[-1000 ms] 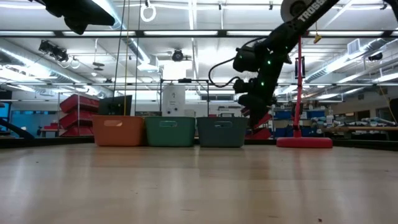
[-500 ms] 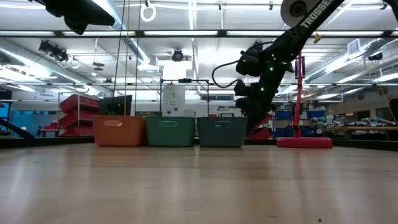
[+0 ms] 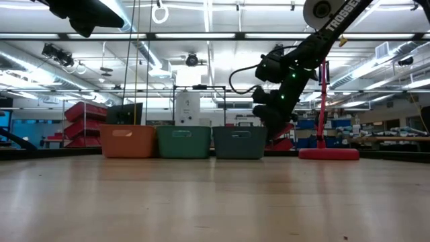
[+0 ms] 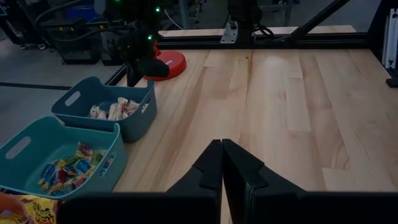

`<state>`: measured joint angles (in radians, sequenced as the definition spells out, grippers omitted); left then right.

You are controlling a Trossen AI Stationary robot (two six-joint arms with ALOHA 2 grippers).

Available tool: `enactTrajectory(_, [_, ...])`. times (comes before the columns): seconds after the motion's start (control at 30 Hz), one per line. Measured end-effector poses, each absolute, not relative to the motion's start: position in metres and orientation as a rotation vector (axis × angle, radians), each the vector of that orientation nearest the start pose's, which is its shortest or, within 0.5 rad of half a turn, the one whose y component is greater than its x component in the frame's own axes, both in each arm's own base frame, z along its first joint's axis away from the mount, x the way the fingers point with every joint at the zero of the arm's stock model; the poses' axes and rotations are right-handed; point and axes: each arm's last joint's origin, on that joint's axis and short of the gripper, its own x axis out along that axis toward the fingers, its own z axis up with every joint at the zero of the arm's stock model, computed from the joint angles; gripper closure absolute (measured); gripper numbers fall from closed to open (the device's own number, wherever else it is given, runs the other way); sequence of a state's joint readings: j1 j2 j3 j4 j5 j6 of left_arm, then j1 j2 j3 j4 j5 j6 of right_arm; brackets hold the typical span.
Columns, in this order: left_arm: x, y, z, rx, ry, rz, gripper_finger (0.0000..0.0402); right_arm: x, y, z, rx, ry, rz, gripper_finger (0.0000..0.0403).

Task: Sort candy
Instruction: Move the blue bin to the right side of the green bin, then return to Home Position

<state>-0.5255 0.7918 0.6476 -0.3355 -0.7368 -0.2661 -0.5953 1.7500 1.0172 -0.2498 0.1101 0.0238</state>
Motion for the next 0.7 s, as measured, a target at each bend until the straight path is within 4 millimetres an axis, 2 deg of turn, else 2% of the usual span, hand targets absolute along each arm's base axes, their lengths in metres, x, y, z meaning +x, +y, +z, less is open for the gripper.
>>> enactTrajectory(0.33, [0.1523,-0.0658,0.2744,0.022,0.356,0.256,0.0387,0.2842,-0.1957,0.1651,0.265,0.935,-0.644,0.0403])
enactTrajectory(0.7, [0.1522,-0.0659,0.2744,0.021,0.356,0.256,0.0387,0.2807,-0.1943,0.1629,0.268,0.983,-0.659,0.0403])
